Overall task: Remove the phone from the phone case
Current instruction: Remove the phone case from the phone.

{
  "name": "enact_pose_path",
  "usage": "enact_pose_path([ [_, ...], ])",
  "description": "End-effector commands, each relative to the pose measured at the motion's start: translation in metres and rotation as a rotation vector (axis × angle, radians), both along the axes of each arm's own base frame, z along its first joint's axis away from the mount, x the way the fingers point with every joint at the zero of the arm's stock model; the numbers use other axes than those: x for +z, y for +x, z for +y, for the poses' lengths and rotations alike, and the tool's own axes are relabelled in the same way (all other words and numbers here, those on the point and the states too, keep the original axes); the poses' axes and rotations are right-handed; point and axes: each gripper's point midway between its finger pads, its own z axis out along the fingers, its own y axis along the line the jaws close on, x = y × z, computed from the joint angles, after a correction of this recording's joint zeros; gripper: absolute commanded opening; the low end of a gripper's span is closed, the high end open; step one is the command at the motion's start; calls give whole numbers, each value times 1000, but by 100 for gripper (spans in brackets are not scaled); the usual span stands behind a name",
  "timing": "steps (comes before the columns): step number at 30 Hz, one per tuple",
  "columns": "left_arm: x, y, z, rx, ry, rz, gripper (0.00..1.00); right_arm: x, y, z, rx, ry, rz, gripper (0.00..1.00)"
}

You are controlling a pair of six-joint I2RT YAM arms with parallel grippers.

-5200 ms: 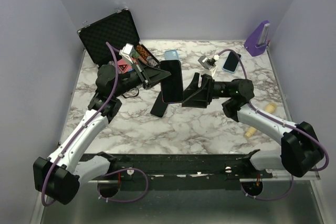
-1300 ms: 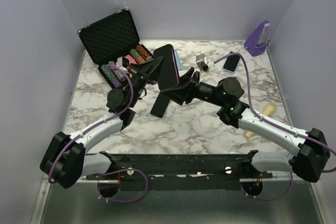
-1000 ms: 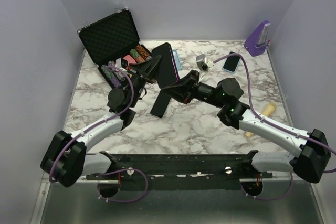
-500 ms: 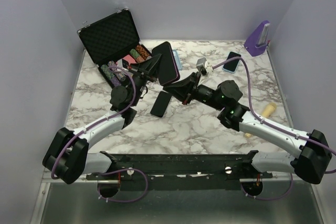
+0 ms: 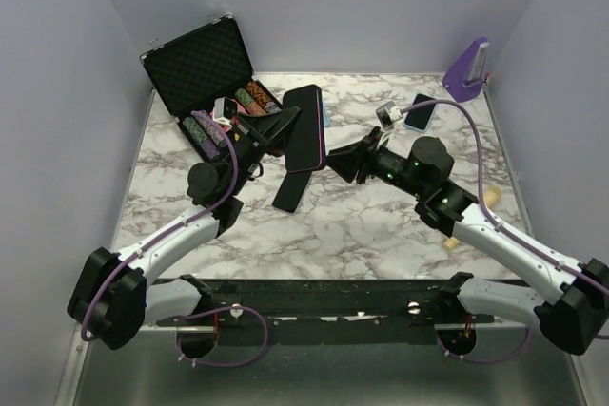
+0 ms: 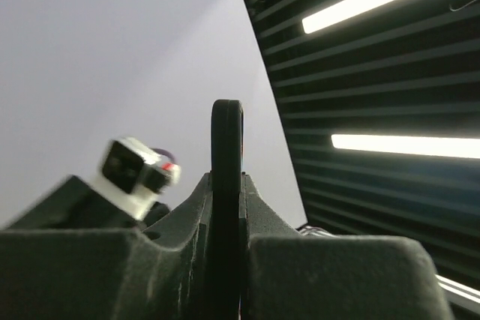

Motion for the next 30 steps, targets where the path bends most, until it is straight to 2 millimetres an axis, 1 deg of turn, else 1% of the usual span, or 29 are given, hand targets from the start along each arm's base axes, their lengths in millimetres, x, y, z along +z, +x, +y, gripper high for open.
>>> enact_pose_path([
  [1, 4, -1, 6, 78, 102, -107, 0, 31, -48, -3, 142, 60, 140, 50],
  [3, -2, 4, 6, 98, 150, -108, 0, 41, -66, 0, 233, 80, 153, 55],
  [5, -6, 9, 7, 109, 168, -104, 0, 49, -82, 2, 315, 96, 131, 59],
  [8, -11, 11, 5, 89, 164, -92, 0, 59, -92, 1, 369, 105, 83, 61],
  [12, -16, 13, 4, 51, 126, -72, 0, 74, -97, 5, 417, 131, 37, 60],
  [15, -16, 11, 3, 27, 103, -74, 0, 74, -92, 10, 421, 133, 43, 57],
  [20, -18, 9, 5, 30, 107, -70, 0, 85, -93, 11, 433, 173, 21, 52],
  [23, -16, 8, 4, 24, 106, -78, 0, 84, -87, 13, 413, 167, 21, 49],
  [28, -16, 7, 4, 12, 96, -72, 0, 86, -81, 17, 401, 179, 27, 40],
  [30, -17, 7, 4, 3, 87, -68, 0, 86, -78, 18, 395, 180, 27, 39],
])
